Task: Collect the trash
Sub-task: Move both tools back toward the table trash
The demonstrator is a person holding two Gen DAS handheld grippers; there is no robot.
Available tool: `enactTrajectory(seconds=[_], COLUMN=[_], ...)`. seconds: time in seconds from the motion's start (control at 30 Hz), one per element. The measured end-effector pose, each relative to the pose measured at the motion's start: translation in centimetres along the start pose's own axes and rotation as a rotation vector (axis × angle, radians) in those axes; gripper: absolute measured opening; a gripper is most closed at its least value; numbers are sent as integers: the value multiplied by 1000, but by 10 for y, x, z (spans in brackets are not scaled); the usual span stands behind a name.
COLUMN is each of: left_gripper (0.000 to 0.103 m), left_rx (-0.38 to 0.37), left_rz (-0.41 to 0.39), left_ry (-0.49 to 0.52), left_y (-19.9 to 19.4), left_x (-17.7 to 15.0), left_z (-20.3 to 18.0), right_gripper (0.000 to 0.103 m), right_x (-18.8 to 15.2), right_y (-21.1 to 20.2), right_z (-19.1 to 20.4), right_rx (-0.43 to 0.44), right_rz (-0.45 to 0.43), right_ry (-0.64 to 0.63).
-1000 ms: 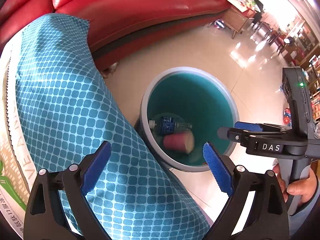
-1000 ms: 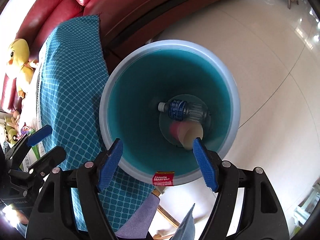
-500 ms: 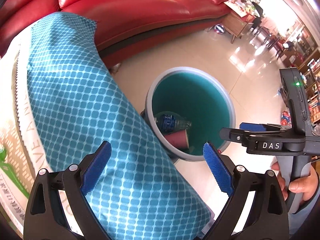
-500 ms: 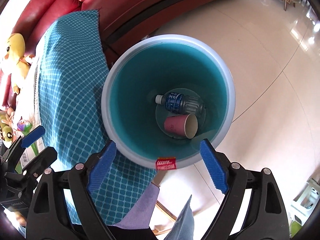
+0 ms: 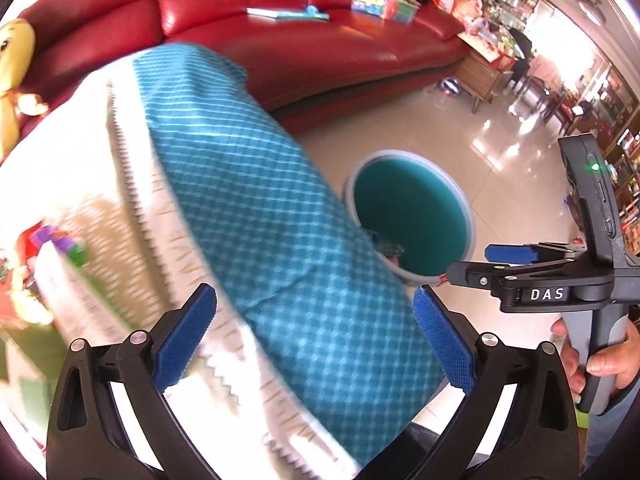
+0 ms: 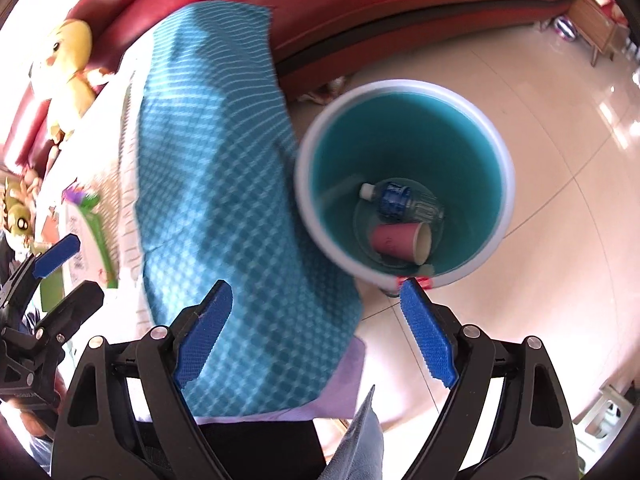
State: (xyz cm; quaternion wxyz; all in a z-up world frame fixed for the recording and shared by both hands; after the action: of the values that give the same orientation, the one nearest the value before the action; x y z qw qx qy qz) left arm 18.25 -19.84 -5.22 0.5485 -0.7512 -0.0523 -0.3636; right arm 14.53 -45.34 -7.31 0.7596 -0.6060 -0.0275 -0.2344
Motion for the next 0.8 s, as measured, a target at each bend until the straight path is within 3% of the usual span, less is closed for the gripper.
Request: enactTrajectory(seconds=[0.33, 0.53, 0.8], left_gripper=[99, 99, 99], left_rx=[95, 200, 332], left_rz=[-58, -124, -127], left_ry=[-77, -124, -228], left_y=[-73, -118, -134], left_x=[-32, -46, -54], left_z=[69, 125, 209], right_gripper=[82, 82, 82], right_x=[-23, -31, -36], right_y=[-4, -1, 10], right_z=[84, 140, 189], right_rx=[35, 63, 80], right_rz=[18, 32, 47], right_ry=[-129, -236, -297])
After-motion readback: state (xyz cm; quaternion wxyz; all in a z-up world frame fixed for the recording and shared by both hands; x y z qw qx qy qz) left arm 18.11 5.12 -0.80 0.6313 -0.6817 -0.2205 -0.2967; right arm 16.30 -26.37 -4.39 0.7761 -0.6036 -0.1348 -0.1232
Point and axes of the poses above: each gripper's, at about its wrist camera, not at the fingertips, and y roughly the way its jaws point, z to its left, x to its top, the point moved 3 cm from there along y, roughly the way its jaws point, and after that the axes turned 8 degrees about -z, right-handed, at the moved point
